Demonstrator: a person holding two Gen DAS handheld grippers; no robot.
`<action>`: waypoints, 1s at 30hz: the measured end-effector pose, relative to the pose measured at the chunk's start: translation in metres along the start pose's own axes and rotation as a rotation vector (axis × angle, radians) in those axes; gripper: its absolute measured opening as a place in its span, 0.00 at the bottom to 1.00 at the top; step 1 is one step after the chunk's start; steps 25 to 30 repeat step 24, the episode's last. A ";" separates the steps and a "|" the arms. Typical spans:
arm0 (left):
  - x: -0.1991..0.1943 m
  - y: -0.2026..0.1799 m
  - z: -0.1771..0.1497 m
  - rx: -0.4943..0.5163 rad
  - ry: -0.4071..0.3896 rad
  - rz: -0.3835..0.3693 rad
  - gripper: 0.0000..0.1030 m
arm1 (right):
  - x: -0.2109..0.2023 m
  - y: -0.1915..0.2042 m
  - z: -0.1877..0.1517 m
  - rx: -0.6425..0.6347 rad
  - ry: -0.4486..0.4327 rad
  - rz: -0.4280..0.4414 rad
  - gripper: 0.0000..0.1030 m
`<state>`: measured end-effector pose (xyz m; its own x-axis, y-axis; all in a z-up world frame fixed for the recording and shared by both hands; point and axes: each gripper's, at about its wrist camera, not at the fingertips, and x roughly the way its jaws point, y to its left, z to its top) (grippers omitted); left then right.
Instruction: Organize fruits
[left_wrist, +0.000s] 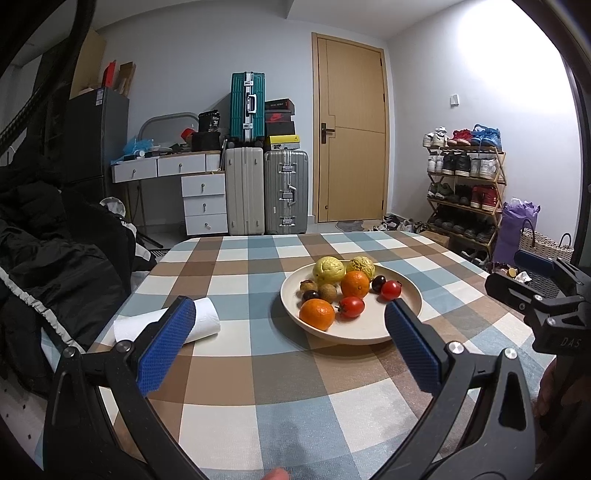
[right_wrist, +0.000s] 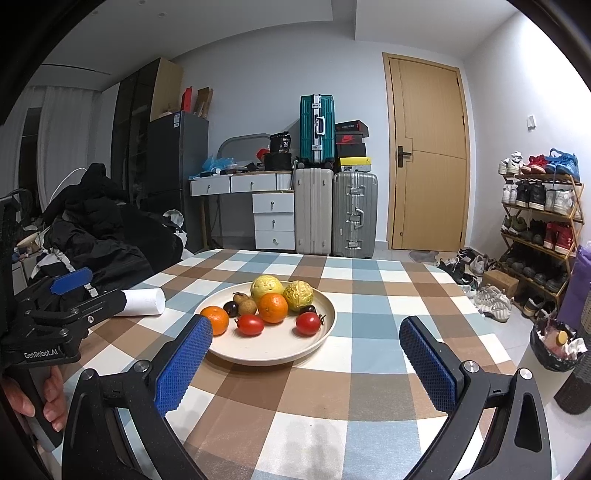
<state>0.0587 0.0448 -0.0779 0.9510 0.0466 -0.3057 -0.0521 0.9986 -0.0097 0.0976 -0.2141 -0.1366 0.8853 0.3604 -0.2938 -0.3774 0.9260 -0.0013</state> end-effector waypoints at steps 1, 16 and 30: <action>0.000 0.001 0.000 0.000 0.000 0.000 0.99 | 0.000 0.000 0.000 0.000 0.000 0.000 1.00; 0.000 0.004 0.001 -0.007 0.000 0.018 0.99 | 0.000 -0.001 0.000 0.000 0.000 -0.001 1.00; -0.001 0.011 0.001 -0.019 0.000 0.047 0.99 | 0.000 -0.001 0.000 0.000 0.000 0.000 1.00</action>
